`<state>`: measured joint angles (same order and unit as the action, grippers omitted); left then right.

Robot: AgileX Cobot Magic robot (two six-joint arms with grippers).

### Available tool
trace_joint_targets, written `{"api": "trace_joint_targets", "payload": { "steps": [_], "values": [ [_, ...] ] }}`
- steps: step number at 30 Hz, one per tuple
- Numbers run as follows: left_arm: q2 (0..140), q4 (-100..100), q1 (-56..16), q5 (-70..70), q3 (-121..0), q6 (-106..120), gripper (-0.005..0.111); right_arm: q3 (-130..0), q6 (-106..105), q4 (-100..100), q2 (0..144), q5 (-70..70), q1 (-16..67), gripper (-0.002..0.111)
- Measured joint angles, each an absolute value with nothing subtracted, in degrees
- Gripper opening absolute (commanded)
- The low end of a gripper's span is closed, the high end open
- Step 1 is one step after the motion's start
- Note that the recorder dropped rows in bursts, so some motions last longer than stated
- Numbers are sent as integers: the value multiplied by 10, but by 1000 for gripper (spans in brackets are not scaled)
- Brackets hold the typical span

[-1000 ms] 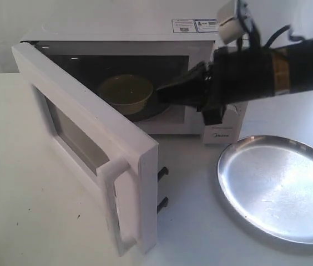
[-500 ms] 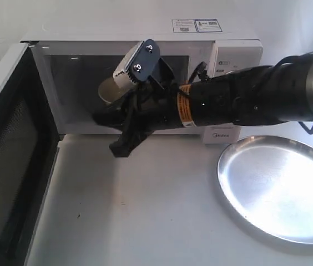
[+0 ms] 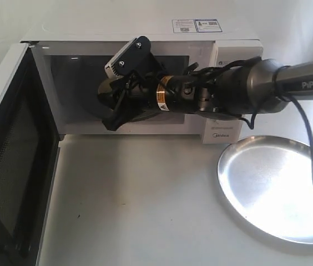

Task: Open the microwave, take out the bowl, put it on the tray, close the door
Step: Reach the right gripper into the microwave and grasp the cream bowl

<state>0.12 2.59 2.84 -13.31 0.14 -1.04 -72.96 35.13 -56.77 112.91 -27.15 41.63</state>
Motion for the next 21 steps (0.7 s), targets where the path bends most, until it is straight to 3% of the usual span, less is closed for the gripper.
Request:
{"api": "trace_joint_targets", "payload": {
  "steps": [3, 11, 14, 19, 21],
  "values": [
    [1, 26, 28, -133, 1, -10, 0, -748, 313, -552, 1157, -278, 416, 60],
    [1, 26, 28, -133, 1, -10, 0, -806, 289, -530, 1246, -265, 416, 56],
    [1, 26, 28, -133, 1, -10, 0, -829, 288, -525, 1264, -234, 417, 41],
    [1, 26, 28, -133, 1, -10, 0, -859, 287, -516, 1271, -159, 417, 0],
    [1, 26, 28, -133, 1, -10, 0, -867, 285, -515, 1273, -137, 417, 0]
  ]
}}
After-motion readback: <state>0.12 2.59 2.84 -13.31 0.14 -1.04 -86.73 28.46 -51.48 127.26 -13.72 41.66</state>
